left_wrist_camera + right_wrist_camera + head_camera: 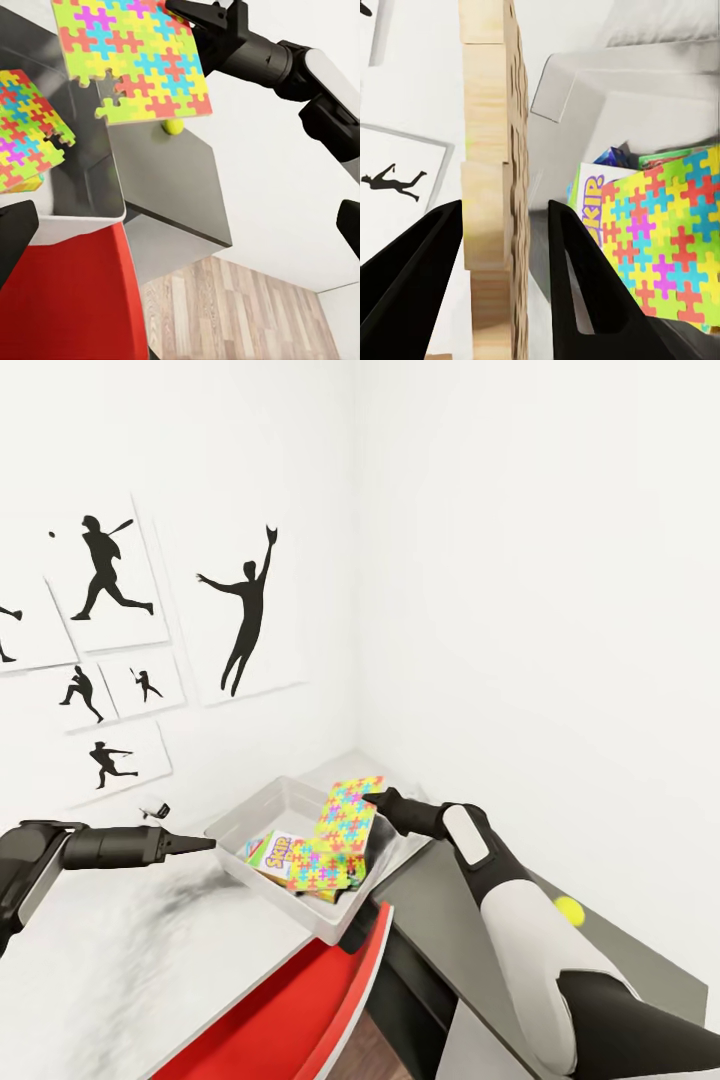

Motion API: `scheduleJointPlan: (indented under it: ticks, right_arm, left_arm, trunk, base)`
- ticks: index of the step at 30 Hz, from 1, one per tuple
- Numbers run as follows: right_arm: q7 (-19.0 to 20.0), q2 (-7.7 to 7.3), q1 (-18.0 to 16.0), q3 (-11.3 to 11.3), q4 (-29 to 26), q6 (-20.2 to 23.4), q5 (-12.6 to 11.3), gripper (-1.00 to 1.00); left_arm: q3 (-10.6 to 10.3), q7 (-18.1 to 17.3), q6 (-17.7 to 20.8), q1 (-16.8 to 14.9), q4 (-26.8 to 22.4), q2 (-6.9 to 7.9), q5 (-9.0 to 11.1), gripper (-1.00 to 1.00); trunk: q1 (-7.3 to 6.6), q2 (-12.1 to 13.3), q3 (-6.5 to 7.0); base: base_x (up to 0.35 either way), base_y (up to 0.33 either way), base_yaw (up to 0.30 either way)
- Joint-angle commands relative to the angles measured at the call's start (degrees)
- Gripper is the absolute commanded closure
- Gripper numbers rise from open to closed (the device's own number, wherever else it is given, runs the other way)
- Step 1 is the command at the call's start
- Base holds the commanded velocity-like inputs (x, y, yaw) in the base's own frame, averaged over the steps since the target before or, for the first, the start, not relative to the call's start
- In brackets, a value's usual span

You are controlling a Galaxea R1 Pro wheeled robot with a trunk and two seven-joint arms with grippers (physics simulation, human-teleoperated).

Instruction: Put all the toys in the child's room - the three board games (two on the bed and one on the table), the two jigsaw puzzles on the table, and the tennis ball on the table - inside the toy box on the table in the child's room.

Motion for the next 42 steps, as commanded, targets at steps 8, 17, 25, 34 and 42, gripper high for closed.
scheduleJointPlan:
  ticks: [8, 17, 25, 34, 42]
  right_arm:
    - [0.3, -1.14, 0.7, -0.5, 0.1, 0.4, 0.1, 1.00]
    - [-0.2, -0.62, 0.7, -0.4, 0.5, -0.2, 0.4, 1.00]
    - [-0.5, 0.57, 0.7, -0.4, 0.8, -0.5, 0.7, 1.00]
    - [-0.6, 0.57, 0.7, 3.0, 2.6, -2.9, 1.1, 1.00]
    - [-0.6, 0.57, 0.6, 4.6, 2.9, -3.2, 1.2, 1.00]
  left_arm:
    - [-0.1, -0.1, 0.5, -0.1, 0.1, 0.14, 0.2, -1.00]
    - [-0.2, -0.1, 0.6, -0.1, 0.1, 0.14, 0.2, -1.00]
    - [-0.1, -0.2, 0.6, -0.1, 0.1, 0.15, 0.2, -1.00]
    - [-0.1, -0.3, 0.6, -0.1, 0.1, 0.22, 0.3, -1.00]
    - [-0.1, -0.3, 0.6, -0.1, 0.1, 0.23, 0.3, -1.00]
  trunk:
    - [0.04, -0.1, -0.14]
    - [0.04, -0.1, -0.14]
    - [0.04, -0.1, -0.14]
    - [0.04, -0.1, -0.14]
    - [0.04, -0.1, -0.14]
  base:
    - [0.003, 0.002, 0.000]
    - [0.000, 0.000, 0.000]
    - [0.008, 0.059, 0.000]
    - [0.032, 0.030, 0.000]
    - [0.001, 0.001, 0.000]
